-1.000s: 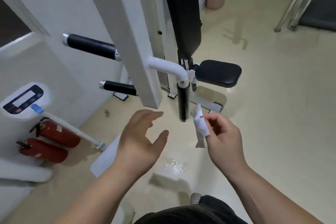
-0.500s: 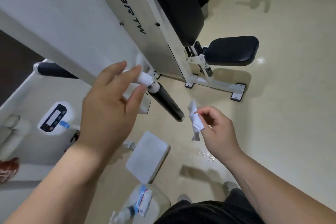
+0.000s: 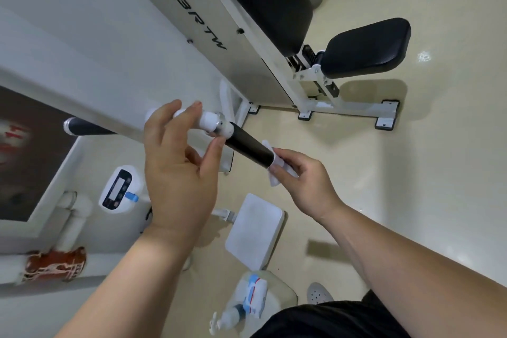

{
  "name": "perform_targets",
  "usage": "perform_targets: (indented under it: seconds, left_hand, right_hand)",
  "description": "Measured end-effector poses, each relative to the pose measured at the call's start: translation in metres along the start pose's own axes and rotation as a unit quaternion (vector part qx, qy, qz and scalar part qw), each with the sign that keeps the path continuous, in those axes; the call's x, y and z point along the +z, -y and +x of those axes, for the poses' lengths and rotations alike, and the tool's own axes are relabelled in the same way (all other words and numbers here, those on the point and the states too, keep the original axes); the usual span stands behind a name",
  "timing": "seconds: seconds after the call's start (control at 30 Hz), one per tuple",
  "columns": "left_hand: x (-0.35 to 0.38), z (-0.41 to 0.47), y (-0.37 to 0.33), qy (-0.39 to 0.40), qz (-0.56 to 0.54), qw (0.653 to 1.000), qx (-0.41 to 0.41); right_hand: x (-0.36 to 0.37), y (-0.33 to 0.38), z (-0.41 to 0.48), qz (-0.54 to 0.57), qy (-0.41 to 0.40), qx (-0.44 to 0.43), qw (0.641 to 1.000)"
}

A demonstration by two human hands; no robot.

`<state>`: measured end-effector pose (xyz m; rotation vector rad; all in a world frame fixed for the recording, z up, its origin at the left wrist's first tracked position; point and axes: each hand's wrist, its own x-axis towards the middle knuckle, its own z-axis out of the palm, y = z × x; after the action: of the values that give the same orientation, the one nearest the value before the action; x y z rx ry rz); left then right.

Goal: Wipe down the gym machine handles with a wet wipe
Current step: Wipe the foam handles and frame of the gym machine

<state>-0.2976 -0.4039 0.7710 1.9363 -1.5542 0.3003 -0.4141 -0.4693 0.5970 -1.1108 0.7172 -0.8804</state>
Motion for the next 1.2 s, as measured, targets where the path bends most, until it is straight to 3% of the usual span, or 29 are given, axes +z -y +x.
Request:
perform_targets:
  seconds: [0.1, 0.33, 0.6, 0.83, 1.1, 1.2]
  left_hand:
    - [-0.003, 0.003, -0.002, 0.011, 0.013, 1.000, -0.001]
    - [-0.011, 0.011, -0.003, 0.028, 0.011, 1.000, 0.005]
    - [-0.017, 0.012, 0.002, 0.030, -0.002, 1.000, 0.007]
    - [-0.015, 0.021, 0.003, 0.032, -0.005, 0.999, 0.017]
    - [-0.013, 0.027, 0.003, 0.035, 0.017, 0.999, 0.025]
    - [-0.012, 0.031, 0.003, 0.046, 0.033, 0.998, 0.034]
  right_hand:
    - [0.003, 0.007, 0.004, 0.021, 0.000, -0.016, 1.000]
    - [0.031, 0.060, 0.018, 0.015, 0.016, -0.141, 0.990]
    - [0.008, 0.003, 0.005, -0.109, 0.009, -0.037, 0.993]
    - [0.033, 0.065, 0.020, -0.109, 0.002, -0.200, 0.974]
    - [0.006, -0.001, 0.021, -0.164, -0.015, -0.064, 0.984]
    - [0.012, 0.028, 0.028, -0.147, 0.003, -0.097, 0.984]
